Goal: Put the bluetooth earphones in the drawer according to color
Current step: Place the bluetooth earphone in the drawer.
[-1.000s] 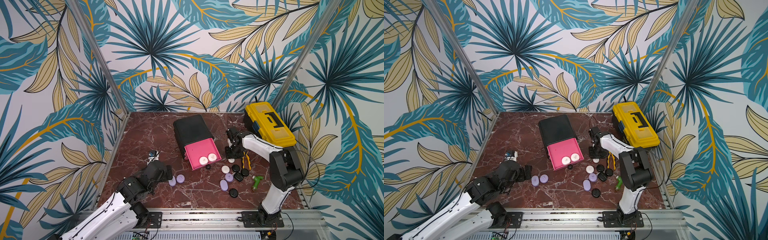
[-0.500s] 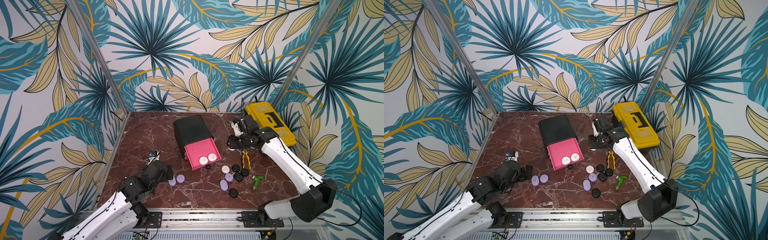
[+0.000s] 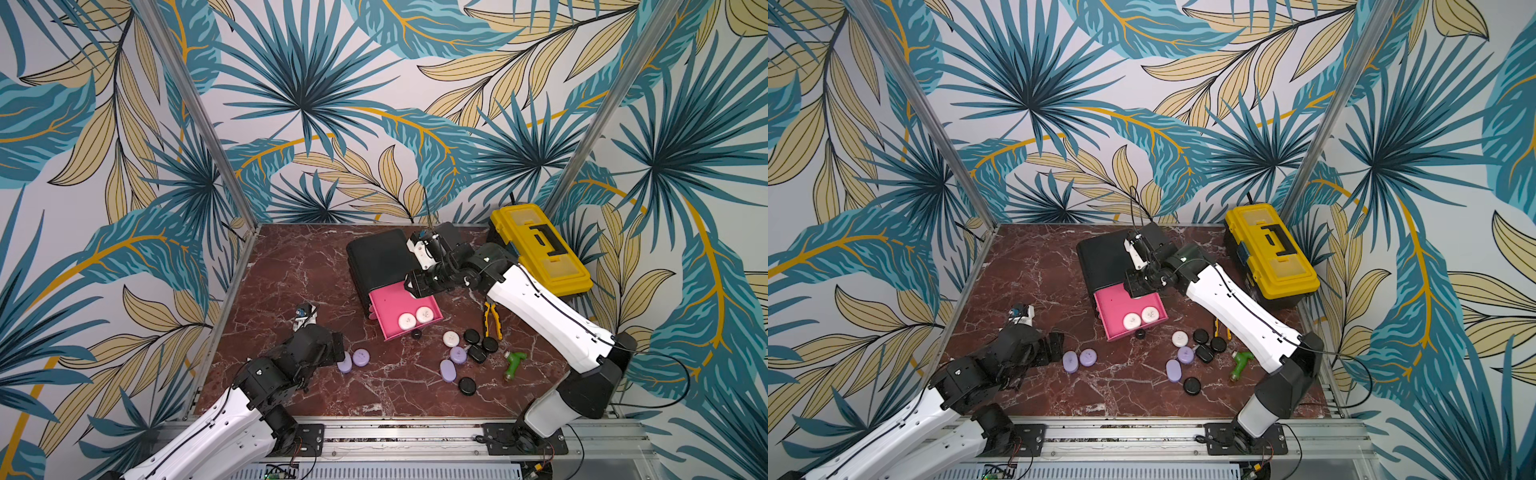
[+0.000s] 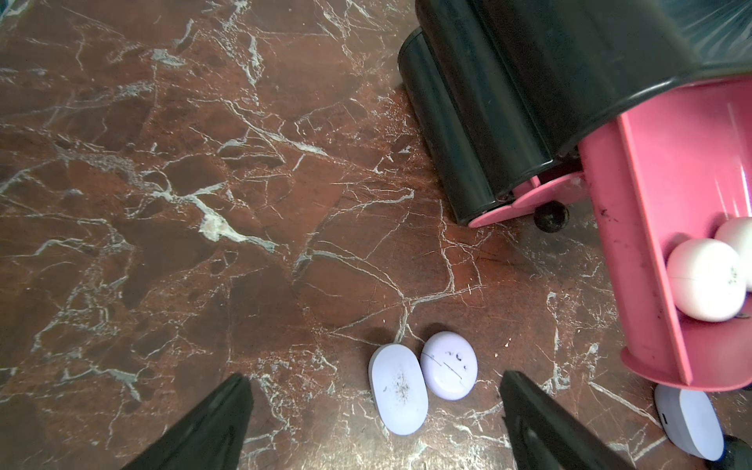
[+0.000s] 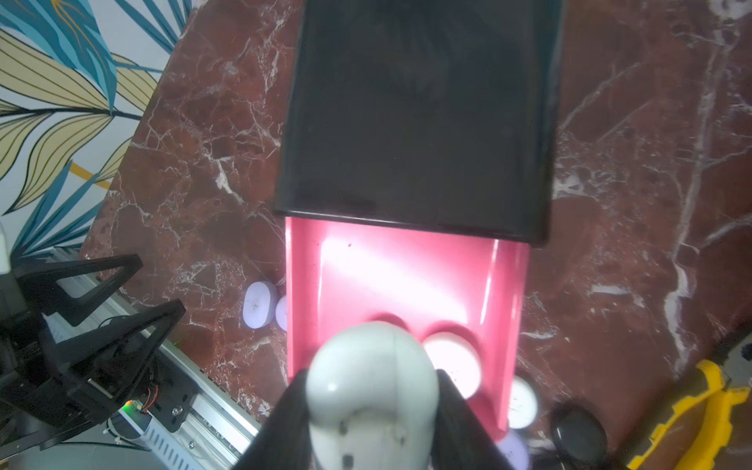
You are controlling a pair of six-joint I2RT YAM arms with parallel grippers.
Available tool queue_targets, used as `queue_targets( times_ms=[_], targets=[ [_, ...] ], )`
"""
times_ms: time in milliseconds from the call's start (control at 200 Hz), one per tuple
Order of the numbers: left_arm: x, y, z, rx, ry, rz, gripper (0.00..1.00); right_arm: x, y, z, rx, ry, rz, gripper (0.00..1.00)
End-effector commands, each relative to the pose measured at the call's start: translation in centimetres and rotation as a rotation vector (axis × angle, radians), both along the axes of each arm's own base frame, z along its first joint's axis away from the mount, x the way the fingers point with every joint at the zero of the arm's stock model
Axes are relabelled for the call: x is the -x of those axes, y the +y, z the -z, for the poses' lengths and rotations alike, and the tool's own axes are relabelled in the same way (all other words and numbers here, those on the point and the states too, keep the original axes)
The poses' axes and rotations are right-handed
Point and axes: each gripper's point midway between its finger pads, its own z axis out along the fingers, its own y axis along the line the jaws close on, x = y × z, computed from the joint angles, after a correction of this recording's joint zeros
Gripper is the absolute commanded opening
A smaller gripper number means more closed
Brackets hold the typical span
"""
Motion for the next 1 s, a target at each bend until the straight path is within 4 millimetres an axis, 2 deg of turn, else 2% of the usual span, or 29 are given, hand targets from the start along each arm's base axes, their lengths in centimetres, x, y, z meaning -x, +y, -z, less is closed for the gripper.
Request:
queue_targets(
  times_ms=[0, 90, 230, 255, 501, 651, 811, 991],
  targets=[
    [0.2, 0.6, 0.5, -0.011, 0.002, -0.021, 1.00, 0.1, 1.5, 1.1, 0.042, 0.011, -0.032, 0.35],
    [0.2, 0.7, 0.6, -0.010, 0.001, -0.024, 1.00, 0.0, 2.8, 2.5, 0.075, 0.022, -0.051, 0.35],
    [0.4, 0.9, 0.6, -0.016, 0.000, -0.026, 1.00, -1.0, 3.2, 4.8, 0.113, 0.034, -0.030, 0.35],
    [0.3, 0.9, 0.6, -0.015, -0.001, -0.026, 1.00, -0.3, 4.2, 5.2, 0.114, 0.034, -0.054, 0.35],
    [0.3, 0.9, 0.6, -0.012, -0.003, -0.026, 1.00, -1.2, 6.1, 7.8, 0.077, 0.052, -0.041, 0.36],
    [0.3, 0.9, 0.6, -0.011, -0.002, -0.025, 1.00, -1.3, 6.1, 9.3, 0.085, 0.077, -0.020, 0.38],
    [0.4, 0.9, 0.7, -0.012, -0.003, -0.025, 1.00, -1.3, 6.0, 9.4, 0.087, 0.078, -0.007, 0.52],
    [0.3, 0.7, 0.6, -0.005, -0.004, -0.021, 1.00, -1.1, 5.7, 8.0, 0.065, 0.056, -0.006, 0.63]
  ],
)
